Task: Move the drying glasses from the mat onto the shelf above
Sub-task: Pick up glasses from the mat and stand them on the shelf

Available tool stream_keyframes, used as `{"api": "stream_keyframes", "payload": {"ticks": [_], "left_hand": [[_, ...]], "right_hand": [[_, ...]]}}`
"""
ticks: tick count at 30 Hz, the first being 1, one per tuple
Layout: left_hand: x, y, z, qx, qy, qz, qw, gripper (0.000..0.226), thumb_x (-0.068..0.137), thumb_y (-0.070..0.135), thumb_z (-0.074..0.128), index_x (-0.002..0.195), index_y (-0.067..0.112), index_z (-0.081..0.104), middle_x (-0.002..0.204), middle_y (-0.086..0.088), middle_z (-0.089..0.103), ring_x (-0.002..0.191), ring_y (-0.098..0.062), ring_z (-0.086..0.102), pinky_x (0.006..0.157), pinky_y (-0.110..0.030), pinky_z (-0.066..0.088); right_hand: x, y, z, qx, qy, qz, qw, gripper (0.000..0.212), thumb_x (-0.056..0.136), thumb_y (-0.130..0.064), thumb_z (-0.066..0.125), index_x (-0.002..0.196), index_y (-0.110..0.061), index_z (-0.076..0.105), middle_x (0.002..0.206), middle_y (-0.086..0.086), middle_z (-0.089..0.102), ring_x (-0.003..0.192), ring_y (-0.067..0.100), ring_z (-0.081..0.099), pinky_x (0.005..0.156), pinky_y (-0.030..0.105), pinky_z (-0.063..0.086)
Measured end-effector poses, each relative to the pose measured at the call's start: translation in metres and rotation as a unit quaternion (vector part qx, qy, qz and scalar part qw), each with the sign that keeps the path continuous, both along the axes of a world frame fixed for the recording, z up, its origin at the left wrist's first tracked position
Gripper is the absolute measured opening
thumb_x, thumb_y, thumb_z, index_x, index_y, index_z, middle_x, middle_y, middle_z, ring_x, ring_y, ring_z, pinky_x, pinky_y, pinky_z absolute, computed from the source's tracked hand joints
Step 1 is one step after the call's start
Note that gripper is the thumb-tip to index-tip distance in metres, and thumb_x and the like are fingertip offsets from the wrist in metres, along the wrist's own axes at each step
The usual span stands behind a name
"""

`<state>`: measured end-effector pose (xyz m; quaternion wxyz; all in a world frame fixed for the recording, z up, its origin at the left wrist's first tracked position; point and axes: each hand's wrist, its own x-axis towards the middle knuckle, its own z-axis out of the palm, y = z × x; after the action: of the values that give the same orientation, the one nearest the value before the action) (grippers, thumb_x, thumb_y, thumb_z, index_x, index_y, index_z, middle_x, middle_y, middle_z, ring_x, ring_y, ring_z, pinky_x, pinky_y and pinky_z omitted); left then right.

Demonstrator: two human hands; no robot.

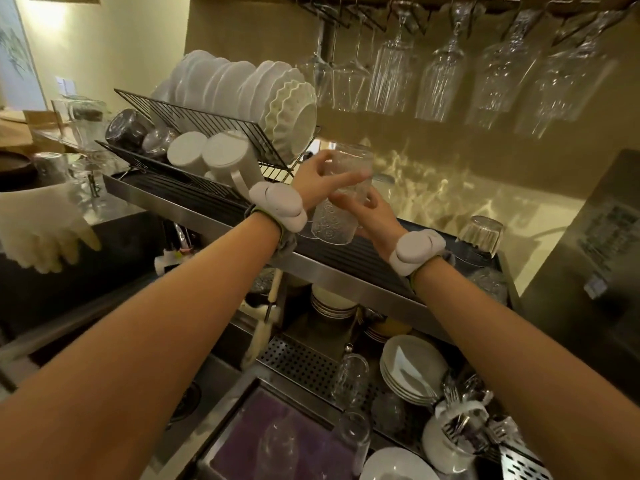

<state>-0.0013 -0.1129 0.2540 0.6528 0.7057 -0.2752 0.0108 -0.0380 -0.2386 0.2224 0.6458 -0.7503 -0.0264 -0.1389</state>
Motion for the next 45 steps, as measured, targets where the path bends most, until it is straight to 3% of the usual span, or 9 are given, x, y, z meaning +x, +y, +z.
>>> {"api": "stream_keyframes", "payload": {"ticks": [8,11,20,25,31,34,37,41,45], "left_hand": [[0.03,-0.025,-0.035,0.044,0.067,-0.02,0.997,0.067,0.08,0.023,0.07,0.137,0.012,0.037,0.132,-0.016,0.053,0.118,-0.027,0.055,0.098,-0.038,0.048],[0.037,-0.033,-0.043,0.028,0.112,-0.044,0.992,0.06,0.083,0.016,0.066,0.136,0.005,0.038,0.13,-0.021,0.056,0.118,-0.03,0.057,0.103,-0.044,0.045],[0.049,-0.057,-0.058,0.045,0.123,-0.049,0.99,0.052,0.09,0.019,0.058,0.137,0.006,0.039,0.132,-0.02,0.055,0.122,-0.031,0.054,0.105,-0.045,0.043],[0.058,-0.071,-0.06,0.067,0.101,-0.022,0.992,0.063,0.091,0.027,0.057,0.143,0.007,0.029,0.145,-0.017,0.041,0.133,-0.03,0.042,0.11,-0.046,0.037],[0.065,-0.08,-0.064,0.023,0.124,-0.019,0.992,0.06,0.09,0.025,0.058,0.141,0.008,0.034,0.141,-0.017,0.046,0.131,-0.03,0.045,0.11,-0.046,0.037],[0.07,-0.082,-0.065,0.018,0.132,-0.034,0.991,0.065,0.089,0.03,0.059,0.143,0.008,0.031,0.144,-0.017,0.043,0.133,-0.03,0.042,0.111,-0.046,0.036],[0.076,-0.088,-0.066,0.019,0.134,-0.031,0.99,0.071,0.087,0.03,0.061,0.144,0.008,0.025,0.147,-0.013,0.039,0.133,-0.026,0.041,0.109,-0.035,0.038],[0.081,-0.091,-0.067,-0.002,0.134,-0.042,0.99,0.063,0.086,0.02,0.064,0.139,0.007,0.032,0.137,-0.013,0.05,0.115,-0.016,0.053,0.085,-0.015,0.047],[0.088,-0.094,-0.068,0.019,0.137,-0.036,0.99,0.072,0.085,0.023,0.065,0.143,0.006,0.026,0.141,-0.015,0.045,0.128,-0.025,0.048,0.106,-0.031,0.04]], "right_hand": [[0.03,-0.032,-0.014,-0.027,0.023,-0.06,0.998,0.037,0.081,-0.019,0.071,0.112,-0.017,0.051,0.122,0.012,0.062,0.104,0.022,0.063,0.087,0.033,0.055],[0.041,-0.039,-0.021,-0.019,0.035,-0.075,0.996,0.036,0.081,-0.018,0.071,0.111,-0.017,0.051,0.124,0.015,0.061,0.112,0.027,0.061,0.097,0.043,0.051],[0.062,-0.058,-0.038,-0.03,0.053,-0.108,0.992,0.049,0.082,-0.014,0.07,0.126,-0.008,0.05,0.127,0.014,0.059,0.117,0.028,0.058,0.098,0.035,0.048],[0.07,-0.065,-0.039,-0.016,0.101,-0.115,0.988,0.08,0.08,-0.023,0.072,0.146,-0.01,0.029,0.149,0.013,0.038,0.133,0.029,0.044,0.109,0.044,0.039],[0.074,-0.065,-0.038,0.06,0.103,-0.094,0.988,0.042,0.081,-0.008,0.07,0.12,-0.003,0.057,0.127,0.017,0.061,0.115,0.022,0.06,0.098,0.03,0.047],[0.074,-0.065,-0.037,0.073,0.101,-0.093,0.988,0.045,0.083,-0.009,0.068,0.124,-0.004,0.051,0.124,0.014,0.062,0.115,0.023,0.059,0.098,0.03,0.046],[0.08,-0.068,-0.039,0.062,0.113,-0.108,0.986,0.052,0.083,-0.015,0.069,0.128,0.0,0.048,0.125,0.013,0.06,0.119,0.025,0.057,0.106,0.035,0.043],[0.087,-0.072,-0.039,0.035,0.14,-0.109,0.983,0.056,0.08,-0.023,0.071,0.126,0.001,0.05,0.128,0.017,0.059,0.118,0.028,0.057,0.107,0.042,0.043],[0.092,-0.073,-0.041,0.029,0.137,-0.116,0.983,0.057,0.081,-0.024,0.071,0.128,0.001,0.049,0.126,0.017,0.06,0.118,0.027,0.057,0.107,0.042,0.043]]}}
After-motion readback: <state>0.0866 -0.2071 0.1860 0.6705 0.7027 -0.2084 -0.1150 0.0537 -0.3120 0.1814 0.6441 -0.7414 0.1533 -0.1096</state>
